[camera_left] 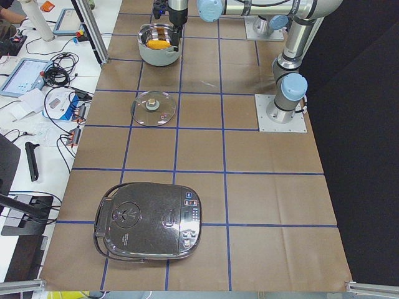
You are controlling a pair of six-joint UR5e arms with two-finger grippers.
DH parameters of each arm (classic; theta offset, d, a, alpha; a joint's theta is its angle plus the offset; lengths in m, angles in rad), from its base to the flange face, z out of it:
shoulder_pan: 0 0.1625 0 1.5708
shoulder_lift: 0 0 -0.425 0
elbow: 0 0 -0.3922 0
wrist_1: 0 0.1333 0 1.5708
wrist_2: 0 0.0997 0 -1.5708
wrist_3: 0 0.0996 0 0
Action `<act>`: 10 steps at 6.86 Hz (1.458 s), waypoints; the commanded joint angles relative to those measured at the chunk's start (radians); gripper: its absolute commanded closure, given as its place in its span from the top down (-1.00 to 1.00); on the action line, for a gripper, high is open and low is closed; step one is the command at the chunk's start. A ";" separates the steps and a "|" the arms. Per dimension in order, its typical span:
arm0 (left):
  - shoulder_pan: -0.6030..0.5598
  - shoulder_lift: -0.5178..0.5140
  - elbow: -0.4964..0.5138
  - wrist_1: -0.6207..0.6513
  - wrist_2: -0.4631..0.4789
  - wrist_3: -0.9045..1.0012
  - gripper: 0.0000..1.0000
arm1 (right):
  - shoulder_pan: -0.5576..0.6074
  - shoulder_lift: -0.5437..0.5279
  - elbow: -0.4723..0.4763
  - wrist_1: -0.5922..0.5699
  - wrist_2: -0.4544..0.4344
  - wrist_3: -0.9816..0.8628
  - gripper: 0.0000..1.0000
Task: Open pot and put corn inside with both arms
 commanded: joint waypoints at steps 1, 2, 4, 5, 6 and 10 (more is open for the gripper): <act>0.008 0.011 -0.008 -0.053 -0.001 -0.001 1.00 | -0.109 -0.212 0.113 0.136 -0.004 -0.092 0.99; 0.006 0.018 -0.008 -0.068 0.001 -0.001 1.00 | -0.121 -0.301 0.221 0.121 -0.004 -0.096 0.99; 0.008 0.018 -0.008 -0.068 -0.001 -0.001 1.00 | -0.111 -0.334 0.288 0.069 -0.023 -0.093 1.00; 0.009 0.018 -0.008 -0.068 -0.001 0.000 1.00 | -0.109 -0.336 0.288 0.070 -0.050 -0.093 1.00; 0.009 0.018 -0.008 -0.068 -0.001 0.000 1.00 | -0.109 -0.334 0.283 0.075 -0.046 -0.094 1.00; 0.012 0.018 -0.009 -0.067 -0.002 0.000 1.00 | -0.106 -0.333 0.285 0.075 -0.043 -0.093 1.00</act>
